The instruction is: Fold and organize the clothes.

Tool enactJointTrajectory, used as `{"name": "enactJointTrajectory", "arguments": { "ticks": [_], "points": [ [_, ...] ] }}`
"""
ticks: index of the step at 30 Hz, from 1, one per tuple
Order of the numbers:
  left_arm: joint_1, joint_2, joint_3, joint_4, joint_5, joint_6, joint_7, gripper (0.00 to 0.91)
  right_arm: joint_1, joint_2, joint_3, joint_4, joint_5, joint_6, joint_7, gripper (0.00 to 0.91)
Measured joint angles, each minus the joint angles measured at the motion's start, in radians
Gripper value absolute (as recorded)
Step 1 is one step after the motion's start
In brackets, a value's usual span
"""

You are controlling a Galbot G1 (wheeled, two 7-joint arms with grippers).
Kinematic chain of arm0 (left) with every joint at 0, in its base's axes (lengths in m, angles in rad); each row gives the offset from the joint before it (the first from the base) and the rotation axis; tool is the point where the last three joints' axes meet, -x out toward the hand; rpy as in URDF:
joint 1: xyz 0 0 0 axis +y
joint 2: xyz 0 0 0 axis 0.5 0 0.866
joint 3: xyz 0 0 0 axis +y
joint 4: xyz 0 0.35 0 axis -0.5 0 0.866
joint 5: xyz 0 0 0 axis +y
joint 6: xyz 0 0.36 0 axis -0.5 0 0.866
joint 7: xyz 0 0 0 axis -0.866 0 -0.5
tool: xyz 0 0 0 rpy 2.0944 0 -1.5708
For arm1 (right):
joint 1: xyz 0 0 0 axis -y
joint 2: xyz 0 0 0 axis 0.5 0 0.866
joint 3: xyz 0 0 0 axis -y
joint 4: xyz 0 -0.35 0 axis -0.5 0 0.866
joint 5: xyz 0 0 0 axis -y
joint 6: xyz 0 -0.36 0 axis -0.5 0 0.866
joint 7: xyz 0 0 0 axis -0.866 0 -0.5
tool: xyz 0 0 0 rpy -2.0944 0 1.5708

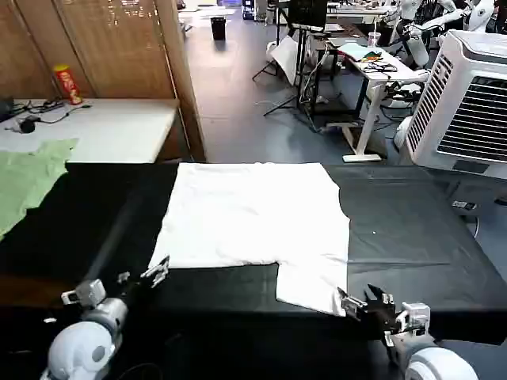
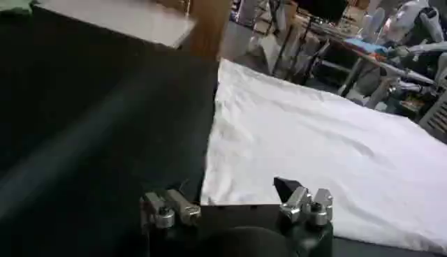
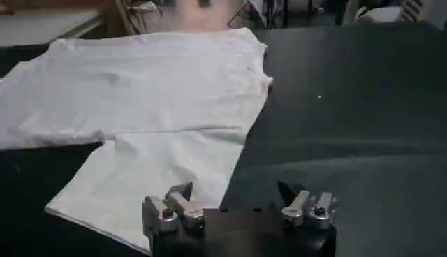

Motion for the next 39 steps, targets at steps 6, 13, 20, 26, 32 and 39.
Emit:
{"name": "enactJointTrajectory", "arguments": {
  "ticks": [6,13,20,26,32,39],
  "points": [
    [-0.005,-0.006,0.010,0.020,0.032,0.014,0.014,0.878,0.005,0.018,-0.026,-0.020,-0.046,0.008,0.007,0.780],
    [-0.011,-0.007,0.017,0.047,0.063,0.013,0.023,0.127,0.018,0.045,-0.048,-0.051,-0.078,0.014,0.012,0.371],
    [-0.012,-0.010,0.021,0.067,0.089,0.003,0.031,0.000,0.015,0.068,-0.070,-0.062,-0.091,0.017,0.015,0.059],
    [-0.001,-0.009,0.028,0.060,0.100,0.001,0.037,0.000,-0.005,0.075,-0.074,-0.045,-0.102,0.029,0.024,0.020],
    [0.022,-0.005,0.026,0.024,0.109,0.001,0.023,0.000,-0.063,0.069,-0.046,0.029,-0.127,0.008,0.045,0.010],
    [0.119,0.014,-0.024,-0.079,0.071,-0.003,-0.024,0.000,-0.161,0.084,-0.030,0.139,-0.133,-0.001,0.077,0.000]
  ]
}}
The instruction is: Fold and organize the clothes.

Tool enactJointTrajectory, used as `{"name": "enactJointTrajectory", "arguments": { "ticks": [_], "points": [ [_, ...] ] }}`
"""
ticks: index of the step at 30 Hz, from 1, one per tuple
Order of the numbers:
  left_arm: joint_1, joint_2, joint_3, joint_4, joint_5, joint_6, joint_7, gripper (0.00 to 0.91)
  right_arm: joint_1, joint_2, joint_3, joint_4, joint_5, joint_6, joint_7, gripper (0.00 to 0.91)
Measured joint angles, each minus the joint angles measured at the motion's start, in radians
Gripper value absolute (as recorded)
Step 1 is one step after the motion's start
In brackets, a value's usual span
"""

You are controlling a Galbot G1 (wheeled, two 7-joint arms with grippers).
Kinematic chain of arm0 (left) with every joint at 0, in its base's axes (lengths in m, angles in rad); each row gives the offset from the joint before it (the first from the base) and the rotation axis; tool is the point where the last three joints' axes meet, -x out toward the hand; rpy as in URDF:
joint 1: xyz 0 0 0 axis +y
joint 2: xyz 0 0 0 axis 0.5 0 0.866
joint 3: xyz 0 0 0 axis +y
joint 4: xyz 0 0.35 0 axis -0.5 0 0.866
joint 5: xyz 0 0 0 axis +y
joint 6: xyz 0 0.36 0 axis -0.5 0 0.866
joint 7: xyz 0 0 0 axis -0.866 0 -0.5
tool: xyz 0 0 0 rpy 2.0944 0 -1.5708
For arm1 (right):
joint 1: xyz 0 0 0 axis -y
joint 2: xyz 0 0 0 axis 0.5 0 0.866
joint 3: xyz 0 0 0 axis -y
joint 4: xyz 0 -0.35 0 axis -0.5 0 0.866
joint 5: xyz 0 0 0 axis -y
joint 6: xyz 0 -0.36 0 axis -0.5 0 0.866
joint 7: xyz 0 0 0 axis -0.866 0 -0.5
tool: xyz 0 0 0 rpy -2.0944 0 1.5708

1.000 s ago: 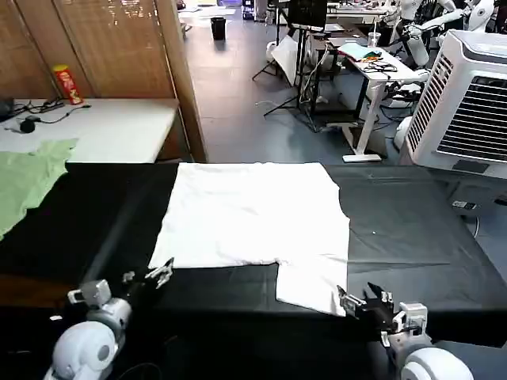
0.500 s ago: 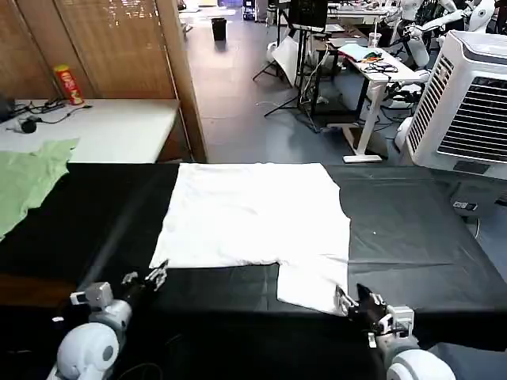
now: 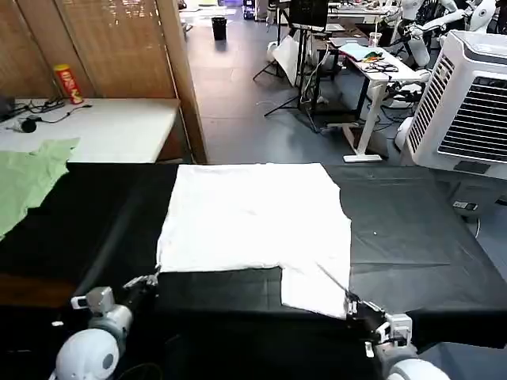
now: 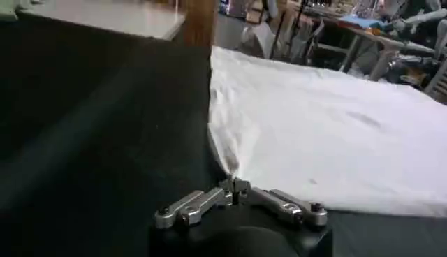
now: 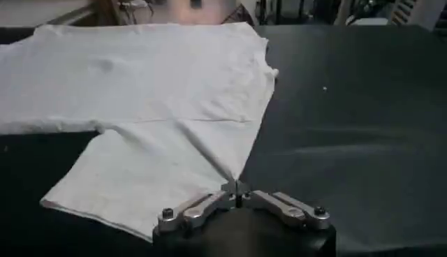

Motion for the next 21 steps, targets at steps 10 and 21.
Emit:
{"name": "enactJointTrajectory", "arguments": {
  "ticks": [10,21],
  "points": [
    [0.142,-0.020,-0.080,-0.107,-0.017,-0.051,-0.011,0.000,0.041,-0.036,0.028,-0.031,0.055,0.132,-0.050,0.000],
    [-0.066,-0.090,-0.001,-0.003,0.137,-0.112,0.022,0.000,0.364,-0.125,-0.044,-0.296,0.092,0.224,-0.064,0.000]
  ]
}}
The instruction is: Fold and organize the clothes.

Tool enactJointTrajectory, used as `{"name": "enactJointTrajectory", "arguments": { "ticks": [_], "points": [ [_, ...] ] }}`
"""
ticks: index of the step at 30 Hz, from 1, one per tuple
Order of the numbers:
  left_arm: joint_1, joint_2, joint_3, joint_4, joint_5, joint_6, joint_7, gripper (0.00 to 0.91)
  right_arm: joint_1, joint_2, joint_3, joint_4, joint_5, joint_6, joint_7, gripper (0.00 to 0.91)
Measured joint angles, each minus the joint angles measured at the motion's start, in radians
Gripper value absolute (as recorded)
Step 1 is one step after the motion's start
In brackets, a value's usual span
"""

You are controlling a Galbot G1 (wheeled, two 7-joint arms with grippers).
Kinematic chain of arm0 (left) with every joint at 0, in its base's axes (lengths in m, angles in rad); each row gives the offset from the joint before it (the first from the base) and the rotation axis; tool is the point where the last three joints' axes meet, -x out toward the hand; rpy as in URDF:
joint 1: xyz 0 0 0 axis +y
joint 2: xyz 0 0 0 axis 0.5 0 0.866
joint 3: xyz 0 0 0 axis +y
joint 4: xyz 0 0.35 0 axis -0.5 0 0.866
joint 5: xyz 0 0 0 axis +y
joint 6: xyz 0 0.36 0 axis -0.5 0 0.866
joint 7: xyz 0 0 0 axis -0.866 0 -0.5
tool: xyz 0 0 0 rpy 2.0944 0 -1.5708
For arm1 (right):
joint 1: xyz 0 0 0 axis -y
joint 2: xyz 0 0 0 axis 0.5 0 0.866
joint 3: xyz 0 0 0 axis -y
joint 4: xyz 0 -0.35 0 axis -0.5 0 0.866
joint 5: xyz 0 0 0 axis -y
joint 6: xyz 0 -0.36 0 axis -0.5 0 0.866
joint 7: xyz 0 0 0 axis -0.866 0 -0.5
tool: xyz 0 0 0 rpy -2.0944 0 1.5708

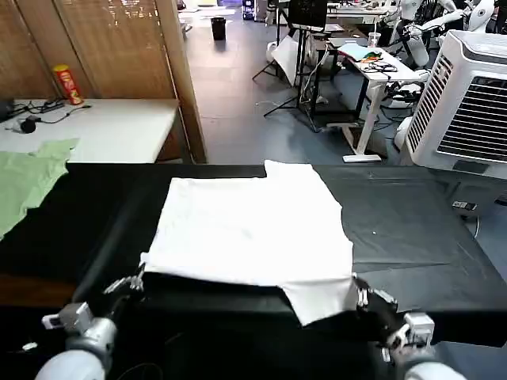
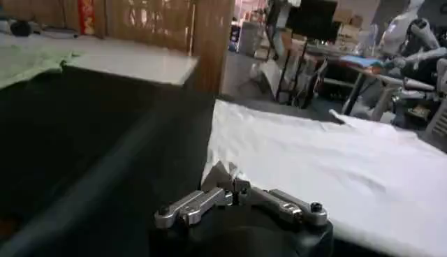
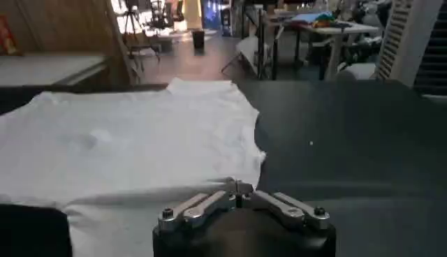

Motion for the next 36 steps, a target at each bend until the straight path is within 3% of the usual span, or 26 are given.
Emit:
{"name": "enactJointTrajectory", "arguments": {
  "ticks": [14,15,16,17,18,25,36],
  "points": [
    [-0.214,0.013,0.074,0.218,0.103,-0.020,0.023,0.000,0.299,-0.004,-0.145,-0.283,-0.046,0.012,-0.011,0.000],
    [-0.228,0.015,0.079,0.231,0.107,-0.021,0.024,0.234,0.311,-0.002,-0.152,-0.296,-0.045,0.012,-0.022,0.029],
    [-0.238,0.016,0.083,0.241,0.110,-0.022,0.026,0.878,0.323,0.001,-0.158,-0.308,-0.044,0.011,-0.029,0.263],
    [-0.248,0.018,0.087,0.251,0.112,-0.022,0.026,0.878,0.335,0.003,-0.162,-0.320,-0.042,0.007,-0.033,0.683],
    [-0.259,0.020,0.092,0.262,0.114,-0.022,0.026,0.878,0.341,0.005,-0.162,-0.325,-0.041,0.003,-0.035,0.878],
    [-0.310,0.025,0.103,0.310,0.139,-0.029,0.027,0.878,0.318,-0.018,-0.133,-0.296,-0.031,-0.003,-0.065,0.878],
    [-0.295,0.027,0.088,0.322,0.145,-0.036,0.047,0.878,0.127,-0.038,-0.075,-0.102,-0.037,-0.044,-0.064,0.878]
  ]
}}
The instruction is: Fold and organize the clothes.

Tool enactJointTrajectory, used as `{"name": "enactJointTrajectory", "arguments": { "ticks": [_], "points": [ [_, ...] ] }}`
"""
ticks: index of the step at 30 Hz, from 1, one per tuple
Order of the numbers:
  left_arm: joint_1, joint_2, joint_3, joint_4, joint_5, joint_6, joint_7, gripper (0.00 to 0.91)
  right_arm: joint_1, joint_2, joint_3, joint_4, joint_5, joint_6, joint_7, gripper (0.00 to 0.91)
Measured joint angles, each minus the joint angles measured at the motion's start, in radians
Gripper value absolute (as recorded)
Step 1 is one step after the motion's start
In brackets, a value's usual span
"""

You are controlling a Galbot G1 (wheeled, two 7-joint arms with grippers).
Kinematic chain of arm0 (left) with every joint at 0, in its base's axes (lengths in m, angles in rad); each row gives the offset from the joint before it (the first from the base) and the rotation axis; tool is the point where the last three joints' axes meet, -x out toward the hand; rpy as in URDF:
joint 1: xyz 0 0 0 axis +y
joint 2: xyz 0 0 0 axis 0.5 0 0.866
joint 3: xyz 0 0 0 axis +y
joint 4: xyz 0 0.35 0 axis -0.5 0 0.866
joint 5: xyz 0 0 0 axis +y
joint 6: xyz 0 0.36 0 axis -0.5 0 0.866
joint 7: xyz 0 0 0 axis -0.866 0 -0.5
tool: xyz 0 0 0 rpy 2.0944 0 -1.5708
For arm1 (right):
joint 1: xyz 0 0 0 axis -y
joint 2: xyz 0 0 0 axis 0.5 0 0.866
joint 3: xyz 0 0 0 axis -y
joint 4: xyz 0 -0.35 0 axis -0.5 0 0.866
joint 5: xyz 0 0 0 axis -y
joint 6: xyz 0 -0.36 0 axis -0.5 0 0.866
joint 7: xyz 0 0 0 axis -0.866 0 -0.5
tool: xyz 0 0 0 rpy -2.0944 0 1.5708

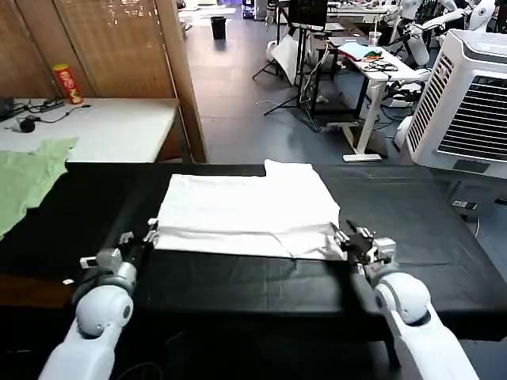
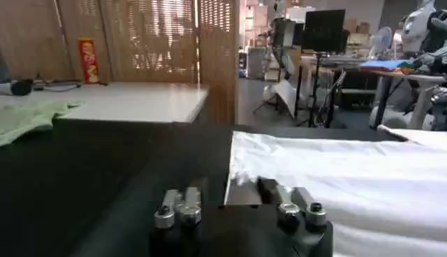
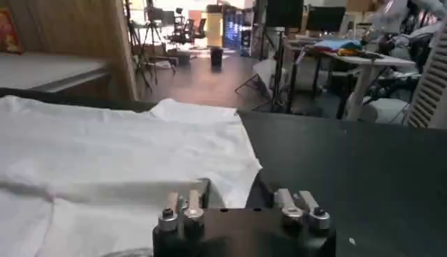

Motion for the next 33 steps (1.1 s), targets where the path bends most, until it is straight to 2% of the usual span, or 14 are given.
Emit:
{"name": "enactJointTrajectory", "arguments": {
  "ticks": [5,6,10,11,12,13,15,16,17,18,19,23,28,33],
  "points": [
    [0.029,0.002,-0.013,0.002,0.007,-0.005,0.011,0.878,-0.062,-0.005,0.009,0.024,-0.007,0.005,-0.013,0.858],
    [0.033,0.003,-0.014,0.002,0.006,-0.005,0.013,0.878,-0.069,-0.005,0.009,0.026,-0.008,0.005,-0.014,0.790],
    [0.044,0.006,-0.013,0.004,-0.006,0.005,0.024,0.878,-0.080,0.001,0.001,0.026,-0.017,0.006,-0.017,0.653],
    [0.046,0.006,-0.012,0.005,-0.014,0.009,0.024,0.702,-0.080,0.002,-0.002,0.023,-0.018,0.005,-0.018,0.585],
    [0.046,0.005,-0.012,0.008,-0.022,0.015,0.024,0.624,-0.080,0.003,-0.005,0.020,-0.019,0.005,-0.018,0.556],
    [0.045,0.004,-0.012,0.010,-0.032,0.020,0.023,0.439,-0.079,0.005,-0.008,0.017,-0.020,0.005,-0.018,0.517],
    [0.042,0.000,-0.012,0.017,-0.053,0.028,0.023,0.176,-0.076,0.011,-0.013,0.008,-0.020,0.003,-0.018,0.410],
    [0.040,-0.001,-0.013,0.023,-0.064,0.032,0.022,0.117,-0.074,0.013,-0.015,0.004,-0.020,0.002,-0.018,0.273],
    [0.038,-0.001,-0.014,0.029,-0.074,0.034,0.021,0.029,-0.074,0.016,-0.016,0.000,-0.020,0.002,-0.018,0.185],
    [0.036,-0.001,-0.015,0.033,-0.081,0.037,0.020,0.000,-0.075,0.018,-0.017,-0.001,-0.020,0.002,-0.017,0.137],
    [0.034,-0.001,-0.016,0.038,-0.091,0.040,0.021,0.000,-0.076,0.021,-0.018,-0.001,-0.020,0.003,-0.010,0.068],
    [0.032,0.004,-0.025,0.049,-0.126,0.043,0.025,0.000,-0.084,0.021,-0.017,0.007,-0.014,0.006,0.013,0.020],
    [0.059,0.022,-0.031,0.023,-0.147,0.058,0.025,0.000,-0.093,0.003,-0.012,0.036,0.033,-0.030,0.053,0.010],
    [0.114,0.046,-0.029,-0.034,-0.124,0.069,0.013,0.000,-0.113,-0.024,0.006,0.078,0.121,-0.100,0.106,0.010]
  ]
}}
